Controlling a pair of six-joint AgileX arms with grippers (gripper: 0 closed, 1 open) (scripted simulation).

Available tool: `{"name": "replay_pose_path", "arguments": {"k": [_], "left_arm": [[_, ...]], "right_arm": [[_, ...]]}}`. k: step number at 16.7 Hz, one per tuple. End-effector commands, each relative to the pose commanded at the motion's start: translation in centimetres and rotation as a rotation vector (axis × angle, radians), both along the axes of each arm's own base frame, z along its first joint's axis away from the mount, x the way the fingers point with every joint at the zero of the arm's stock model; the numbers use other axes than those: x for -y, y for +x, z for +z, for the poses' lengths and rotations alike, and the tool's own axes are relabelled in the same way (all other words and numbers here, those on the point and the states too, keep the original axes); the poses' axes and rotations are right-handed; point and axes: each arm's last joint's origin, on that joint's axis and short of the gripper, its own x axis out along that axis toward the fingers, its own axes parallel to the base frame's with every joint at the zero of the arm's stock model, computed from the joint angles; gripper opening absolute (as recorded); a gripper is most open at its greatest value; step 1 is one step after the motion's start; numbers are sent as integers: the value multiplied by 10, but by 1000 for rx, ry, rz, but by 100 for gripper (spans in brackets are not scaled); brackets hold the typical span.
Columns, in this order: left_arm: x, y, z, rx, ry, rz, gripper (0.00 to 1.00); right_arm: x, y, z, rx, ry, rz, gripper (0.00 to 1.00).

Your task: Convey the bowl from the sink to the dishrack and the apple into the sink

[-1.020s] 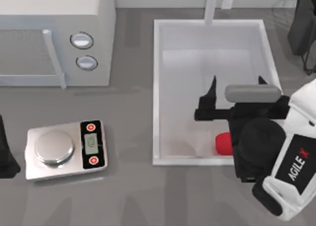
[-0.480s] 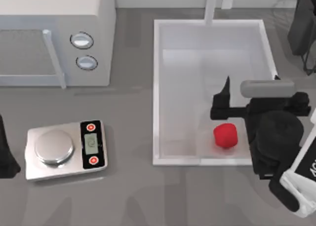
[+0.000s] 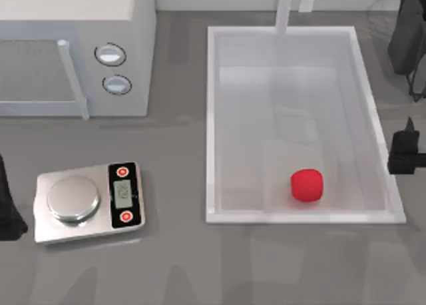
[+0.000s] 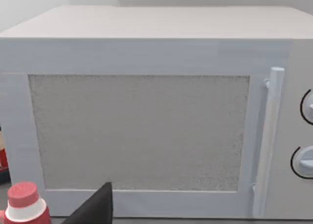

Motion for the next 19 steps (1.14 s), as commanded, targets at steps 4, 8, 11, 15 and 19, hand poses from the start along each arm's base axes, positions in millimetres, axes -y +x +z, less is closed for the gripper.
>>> {"name": "replay_pose_path", "arguments": {"k": [4, 8, 11, 15, 19], "left_arm": [[0, 0, 0, 0, 0, 0, 100], [0, 0, 0, 0, 0, 0, 100], [0, 0, 0, 0, 0, 0, 100], [0, 0, 0, 0, 0, 0, 100], [0, 0, 0, 0, 0, 0, 100]], "right_arm": [[33, -50, 26, 32, 40, -17, 100], [45, -91, 35, 139, 69, 11, 100], [46, -110, 35, 208, 80, 50, 100], [45, -121, 34, 274, 87, 100, 100], [45, -123, 35, 292, 87, 110, 100]]}}
